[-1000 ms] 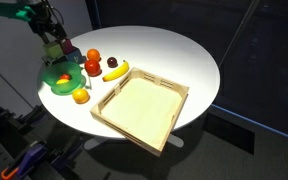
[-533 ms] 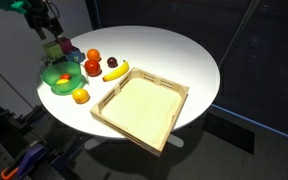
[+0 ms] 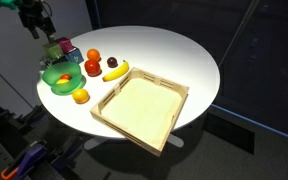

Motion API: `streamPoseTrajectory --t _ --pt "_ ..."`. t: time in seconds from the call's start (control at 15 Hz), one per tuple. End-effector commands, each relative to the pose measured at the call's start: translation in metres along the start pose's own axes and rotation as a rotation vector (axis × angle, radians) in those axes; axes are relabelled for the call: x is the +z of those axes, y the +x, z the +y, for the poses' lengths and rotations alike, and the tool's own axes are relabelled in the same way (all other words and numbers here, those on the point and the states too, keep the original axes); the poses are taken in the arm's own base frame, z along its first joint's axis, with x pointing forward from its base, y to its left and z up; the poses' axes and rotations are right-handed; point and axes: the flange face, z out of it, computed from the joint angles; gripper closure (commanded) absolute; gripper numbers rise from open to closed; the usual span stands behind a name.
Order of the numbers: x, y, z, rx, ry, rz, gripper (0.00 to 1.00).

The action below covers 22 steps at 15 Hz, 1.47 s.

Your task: Put the smaller yellow plastic fruit in the bowl and then put the yellow block in the crate

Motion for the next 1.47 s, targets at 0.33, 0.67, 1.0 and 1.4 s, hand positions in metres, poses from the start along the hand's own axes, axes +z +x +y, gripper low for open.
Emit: streamPoseTrajectory --t 0.33,0.67,1.0,1.4 --pt "0.017 0.005 -0.013 0.079 0.005 -0.035 0.00" --pt "0.026 0.009 -0.013 0.097 0.003 -0.029 0.00" --pt "0.034 0.018 -0.009 0.094 0.008 -0.010 0.00" --pt "0.043 0.026 -0.010 0.087 0.010 0.001 0.25"
